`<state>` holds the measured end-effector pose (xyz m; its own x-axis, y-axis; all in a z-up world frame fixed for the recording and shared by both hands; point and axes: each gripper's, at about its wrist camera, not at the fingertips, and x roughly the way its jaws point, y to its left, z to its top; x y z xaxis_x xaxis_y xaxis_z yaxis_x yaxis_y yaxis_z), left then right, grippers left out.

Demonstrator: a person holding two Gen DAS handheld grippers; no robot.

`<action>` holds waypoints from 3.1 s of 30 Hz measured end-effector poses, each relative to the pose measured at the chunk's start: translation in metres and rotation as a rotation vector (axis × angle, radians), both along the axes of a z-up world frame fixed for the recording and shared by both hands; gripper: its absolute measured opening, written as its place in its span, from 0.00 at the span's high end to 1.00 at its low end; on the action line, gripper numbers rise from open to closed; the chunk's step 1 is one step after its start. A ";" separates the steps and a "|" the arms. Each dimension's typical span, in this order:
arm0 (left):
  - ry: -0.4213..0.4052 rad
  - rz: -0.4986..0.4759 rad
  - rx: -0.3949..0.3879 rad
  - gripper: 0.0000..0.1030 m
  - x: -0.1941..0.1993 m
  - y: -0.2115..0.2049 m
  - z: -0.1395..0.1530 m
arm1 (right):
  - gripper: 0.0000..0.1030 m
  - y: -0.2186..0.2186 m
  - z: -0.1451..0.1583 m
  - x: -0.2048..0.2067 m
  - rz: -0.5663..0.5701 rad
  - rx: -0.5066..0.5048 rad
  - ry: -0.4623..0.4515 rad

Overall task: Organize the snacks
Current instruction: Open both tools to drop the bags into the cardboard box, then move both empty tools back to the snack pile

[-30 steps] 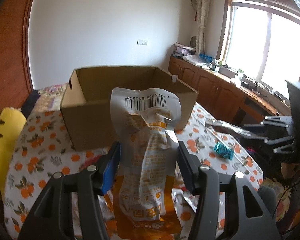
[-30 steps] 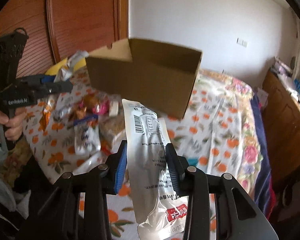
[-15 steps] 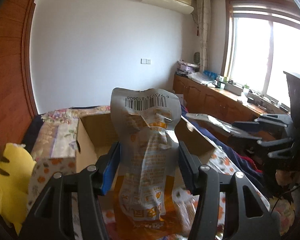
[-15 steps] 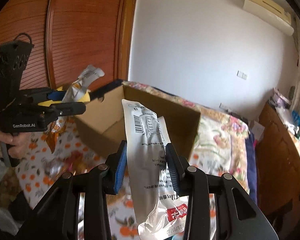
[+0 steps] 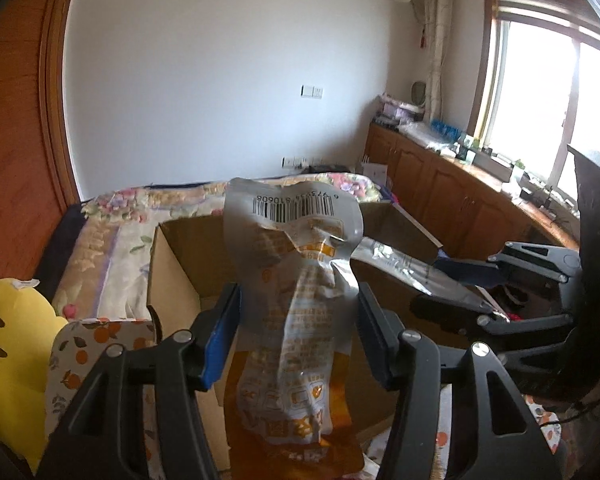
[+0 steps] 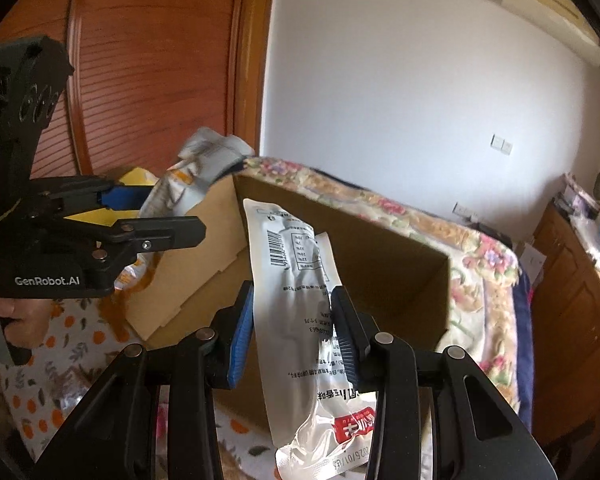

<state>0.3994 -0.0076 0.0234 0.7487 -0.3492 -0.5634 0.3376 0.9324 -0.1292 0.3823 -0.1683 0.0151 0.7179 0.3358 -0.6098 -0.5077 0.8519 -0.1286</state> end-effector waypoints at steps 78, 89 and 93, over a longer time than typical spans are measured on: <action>0.059 0.086 0.080 0.36 -0.233 0.047 -0.120 | 0.51 -0.061 -0.135 -0.205 -0.243 0.329 0.324; 0.087 0.011 0.205 0.34 -0.222 0.031 -0.130 | 0.86 -0.069 -0.138 -0.204 -0.255 0.348 0.334; 0.070 -0.014 0.295 0.32 -0.218 0.025 -0.131 | 0.86 -0.068 -0.138 -0.205 -0.256 0.333 0.324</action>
<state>0.1811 0.0174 -0.1080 0.7010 -0.1725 -0.6920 0.3504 0.9284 0.1235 0.1778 -0.2359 -0.1225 0.5947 0.3878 -0.7042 -0.2464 0.9217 0.2995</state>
